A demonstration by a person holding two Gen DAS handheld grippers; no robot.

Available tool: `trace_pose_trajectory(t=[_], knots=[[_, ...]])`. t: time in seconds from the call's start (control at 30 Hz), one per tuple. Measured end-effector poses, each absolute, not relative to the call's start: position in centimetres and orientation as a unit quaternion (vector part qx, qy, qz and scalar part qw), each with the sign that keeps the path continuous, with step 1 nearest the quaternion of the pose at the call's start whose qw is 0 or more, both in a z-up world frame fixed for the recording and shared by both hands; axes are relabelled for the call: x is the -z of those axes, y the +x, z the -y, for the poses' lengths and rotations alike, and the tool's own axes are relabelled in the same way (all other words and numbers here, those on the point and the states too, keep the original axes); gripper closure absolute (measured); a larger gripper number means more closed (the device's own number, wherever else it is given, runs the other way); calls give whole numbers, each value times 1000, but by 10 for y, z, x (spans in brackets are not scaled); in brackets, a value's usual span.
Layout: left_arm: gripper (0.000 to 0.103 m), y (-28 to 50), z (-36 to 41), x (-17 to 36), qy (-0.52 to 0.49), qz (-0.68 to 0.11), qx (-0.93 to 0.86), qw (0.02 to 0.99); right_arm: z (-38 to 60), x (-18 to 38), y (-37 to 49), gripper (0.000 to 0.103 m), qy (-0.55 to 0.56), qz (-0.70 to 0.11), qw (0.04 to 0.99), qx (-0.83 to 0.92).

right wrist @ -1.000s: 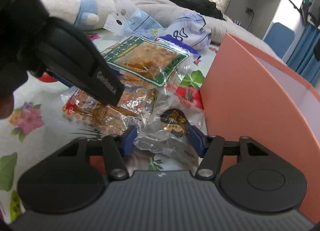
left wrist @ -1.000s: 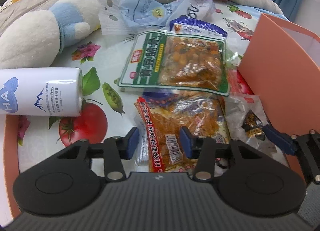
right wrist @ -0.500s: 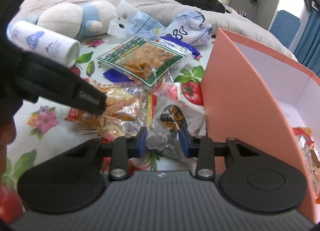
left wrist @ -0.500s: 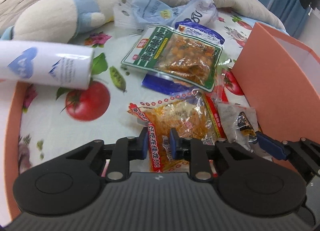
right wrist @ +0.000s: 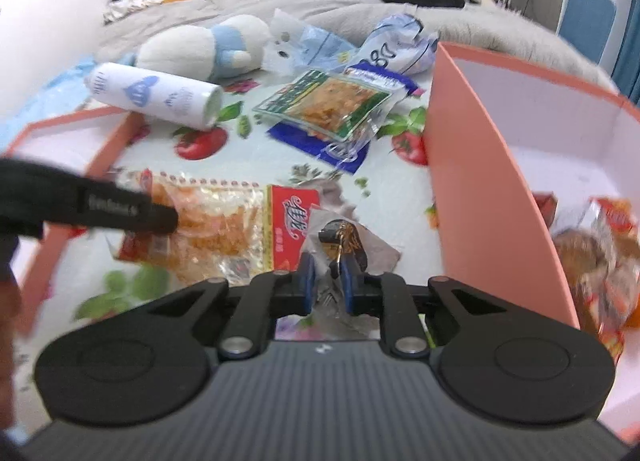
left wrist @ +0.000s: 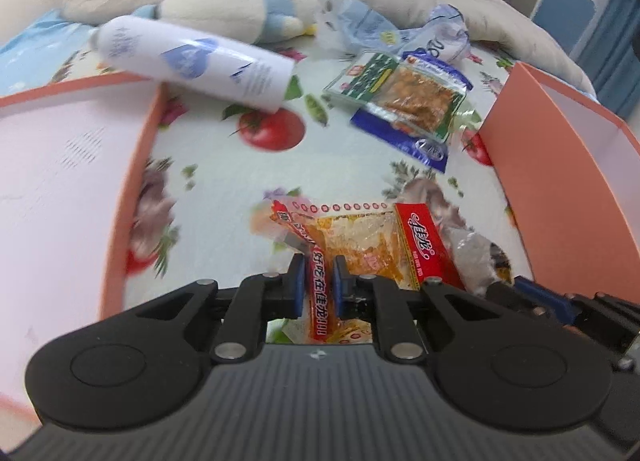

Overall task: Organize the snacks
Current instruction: 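Carry both packets up and over to the orange-rimmed box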

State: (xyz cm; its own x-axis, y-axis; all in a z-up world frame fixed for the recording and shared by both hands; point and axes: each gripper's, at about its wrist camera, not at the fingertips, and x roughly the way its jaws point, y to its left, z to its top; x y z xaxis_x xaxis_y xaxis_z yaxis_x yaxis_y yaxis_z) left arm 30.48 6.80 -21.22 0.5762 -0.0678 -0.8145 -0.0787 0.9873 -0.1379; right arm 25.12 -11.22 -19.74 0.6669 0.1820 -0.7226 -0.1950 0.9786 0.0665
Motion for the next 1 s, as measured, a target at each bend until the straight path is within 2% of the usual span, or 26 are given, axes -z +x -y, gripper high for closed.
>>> trace_pose_trajectory(t=[0.57,1.0], knots=[[89,223,-59,196,-152,-442,-33,883,149,172,192,86,18,-403,902,-155],[89,228,-51,131,-144,-414,-12,899,167,110,191,86,53,-361,917,-160]])
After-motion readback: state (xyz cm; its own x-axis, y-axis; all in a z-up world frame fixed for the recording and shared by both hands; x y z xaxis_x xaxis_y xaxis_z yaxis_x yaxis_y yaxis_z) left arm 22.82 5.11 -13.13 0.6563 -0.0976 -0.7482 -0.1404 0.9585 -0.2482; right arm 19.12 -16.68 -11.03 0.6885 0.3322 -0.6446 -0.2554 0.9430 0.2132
